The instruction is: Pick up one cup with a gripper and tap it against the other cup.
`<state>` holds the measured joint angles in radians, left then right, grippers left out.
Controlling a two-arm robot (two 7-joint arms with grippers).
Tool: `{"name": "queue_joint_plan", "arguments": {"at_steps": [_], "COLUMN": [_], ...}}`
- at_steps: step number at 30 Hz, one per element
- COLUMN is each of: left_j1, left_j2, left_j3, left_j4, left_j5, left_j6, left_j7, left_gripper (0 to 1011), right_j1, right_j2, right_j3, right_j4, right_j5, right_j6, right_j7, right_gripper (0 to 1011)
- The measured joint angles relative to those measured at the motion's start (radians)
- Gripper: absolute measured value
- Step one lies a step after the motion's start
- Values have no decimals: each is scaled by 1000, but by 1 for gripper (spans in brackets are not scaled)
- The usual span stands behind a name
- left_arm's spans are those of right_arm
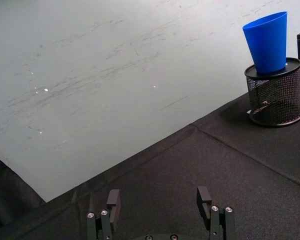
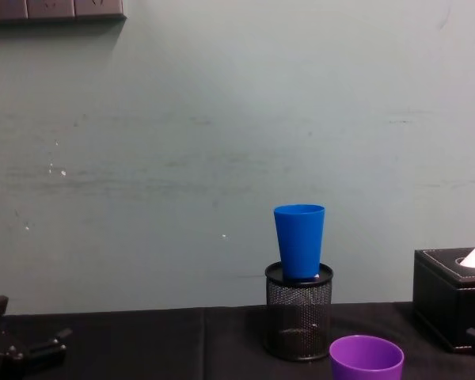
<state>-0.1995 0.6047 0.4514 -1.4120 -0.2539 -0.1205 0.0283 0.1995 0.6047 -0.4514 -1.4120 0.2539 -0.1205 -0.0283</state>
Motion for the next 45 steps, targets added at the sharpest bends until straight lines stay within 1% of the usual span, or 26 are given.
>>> {"name": "queue_joint_plan", "arguments": {"at_steps": [35, 38, 40, 41, 45], "left_j1": [0, 0, 0, 0, 0], "left_j2": [0, 0, 0, 0, 0], "left_j3": [0, 0, 0, 0, 0], "left_j4": [0, 0, 0, 0, 0], "left_j5": [0, 0, 0, 0, 0], "left_j6": [0, 0, 0, 0, 0], "left_j7": [0, 0, 0, 0, 0], "left_gripper": [1000, 1000, 1000, 1000, 1000], "right_j1": [0, -17, -42, -61, -95], "right_j2": [0, 10, 26, 37, 55], "right_j3": [0, 8, 14, 20, 26], "right_j4": [0, -19, -42, -59, -89], "right_j5": [0, -2, 3, 18, 52], "right_j6": [0, 0, -2, -5, -13], "right_j7": [0, 4, 24, 48, 106], "right_gripper": [1003, 1003, 1003, 1003, 1003]}}
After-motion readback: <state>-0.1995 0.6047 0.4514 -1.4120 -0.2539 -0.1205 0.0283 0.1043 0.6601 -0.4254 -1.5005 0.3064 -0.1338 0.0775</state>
